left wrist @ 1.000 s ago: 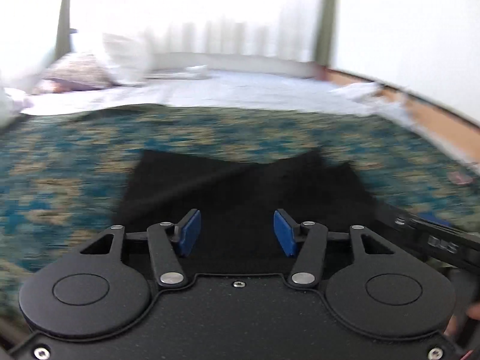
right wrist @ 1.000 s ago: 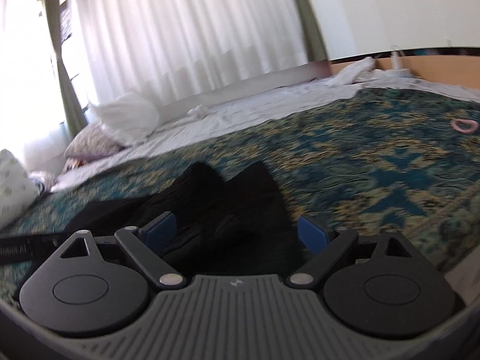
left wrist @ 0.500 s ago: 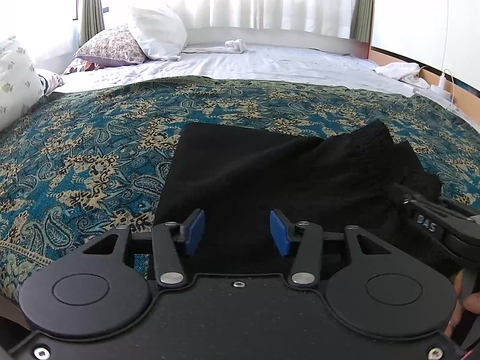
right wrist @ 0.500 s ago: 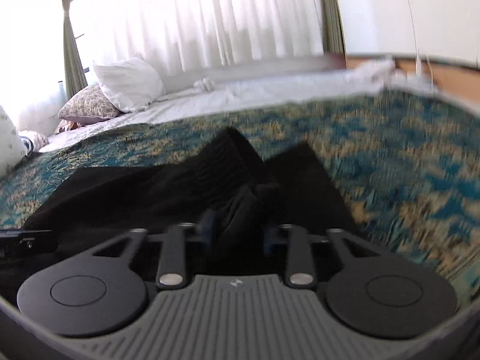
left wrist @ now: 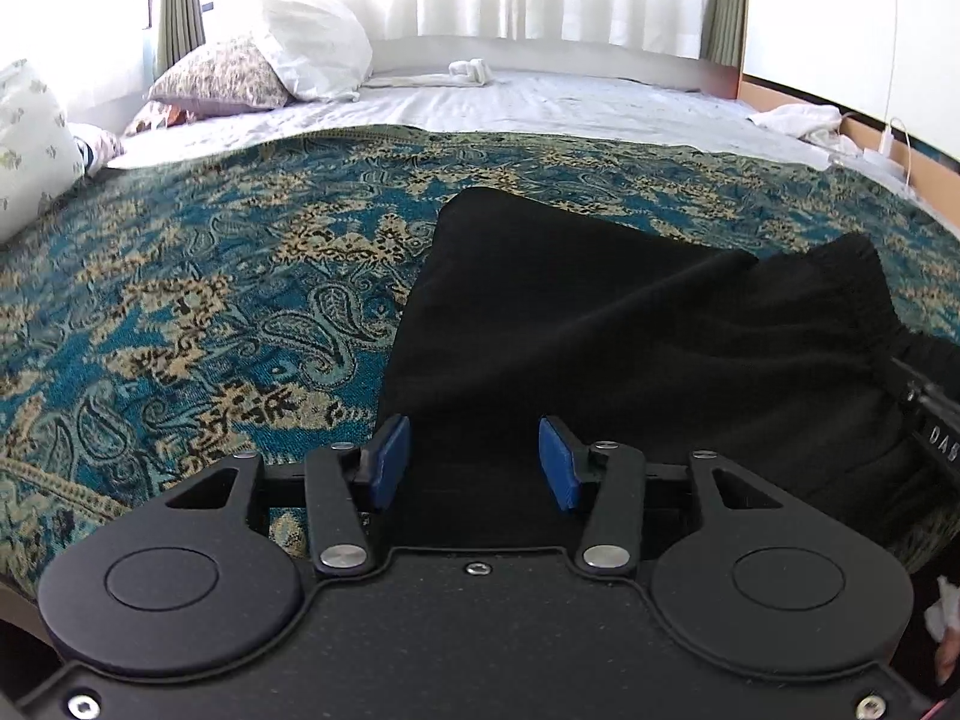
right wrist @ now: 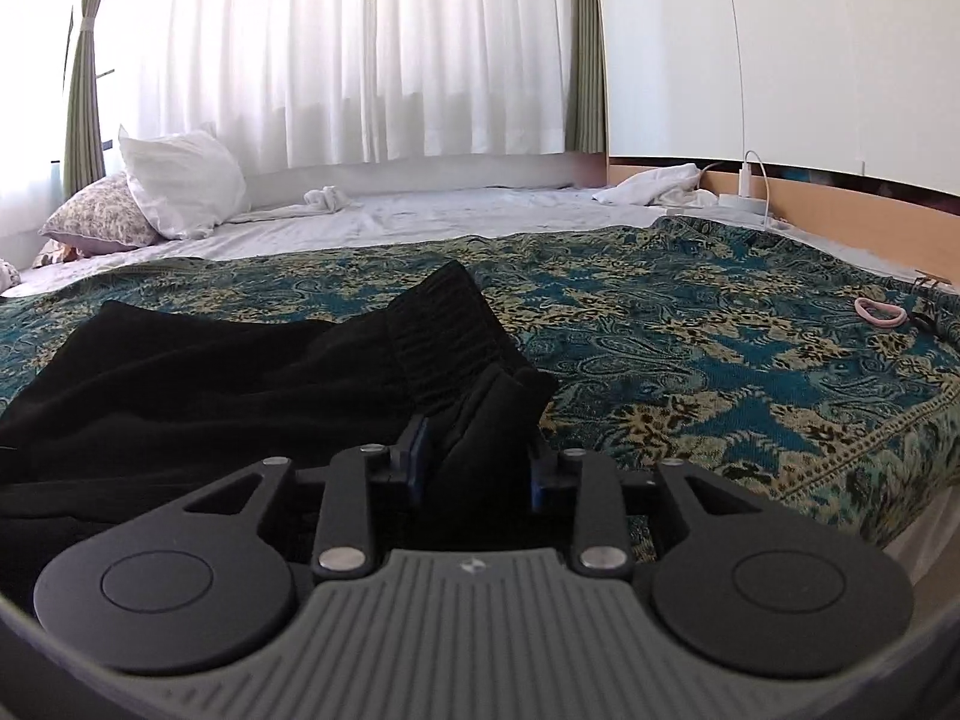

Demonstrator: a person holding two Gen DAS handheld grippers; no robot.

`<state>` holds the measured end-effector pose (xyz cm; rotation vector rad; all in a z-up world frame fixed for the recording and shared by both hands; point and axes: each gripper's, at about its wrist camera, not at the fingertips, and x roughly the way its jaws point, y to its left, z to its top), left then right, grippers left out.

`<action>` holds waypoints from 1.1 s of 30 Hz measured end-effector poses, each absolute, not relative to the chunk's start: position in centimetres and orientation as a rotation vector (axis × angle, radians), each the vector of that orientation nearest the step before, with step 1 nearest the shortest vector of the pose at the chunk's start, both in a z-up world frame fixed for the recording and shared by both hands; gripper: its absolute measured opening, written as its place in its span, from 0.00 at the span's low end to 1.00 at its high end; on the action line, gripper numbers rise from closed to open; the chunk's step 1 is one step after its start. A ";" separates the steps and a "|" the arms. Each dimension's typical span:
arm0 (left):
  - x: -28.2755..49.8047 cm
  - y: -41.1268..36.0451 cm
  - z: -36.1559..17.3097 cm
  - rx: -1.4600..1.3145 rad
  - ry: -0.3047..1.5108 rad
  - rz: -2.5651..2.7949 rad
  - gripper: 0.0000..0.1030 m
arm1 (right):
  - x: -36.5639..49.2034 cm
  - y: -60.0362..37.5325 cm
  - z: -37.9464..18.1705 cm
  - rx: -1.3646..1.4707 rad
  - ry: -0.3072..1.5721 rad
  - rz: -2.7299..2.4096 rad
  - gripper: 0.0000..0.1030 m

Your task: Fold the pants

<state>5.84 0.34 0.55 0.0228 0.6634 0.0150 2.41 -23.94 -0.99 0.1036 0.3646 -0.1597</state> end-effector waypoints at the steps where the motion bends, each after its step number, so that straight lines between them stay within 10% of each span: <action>1: 5.8 0.3 0.5 0.028 0.662 0.016 0.44 | 2.4 -24.1 -1.0 0.114 0.366 -0.155 0.36; 11: 5.3 2.2 1.9 -0.031 0.664 0.013 0.44 | 1.0 -24.7 -0.9 0.175 0.374 -0.129 0.37; 15: 8.2 2.2 4.7 -0.058 0.613 -0.060 0.23 | 1.3 -24.6 -0.9 0.168 0.377 -0.136 0.38; 26: 21.6 -0.6 2.1 -0.011 0.791 -0.123 0.02 | 1.2 -25.0 -1.1 0.176 0.379 -0.120 0.41; 33: 23.1 0.1 1.2 0.005 0.738 -0.031 0.04 | 1.2 -25.7 -1.1 0.198 0.384 -0.101 0.50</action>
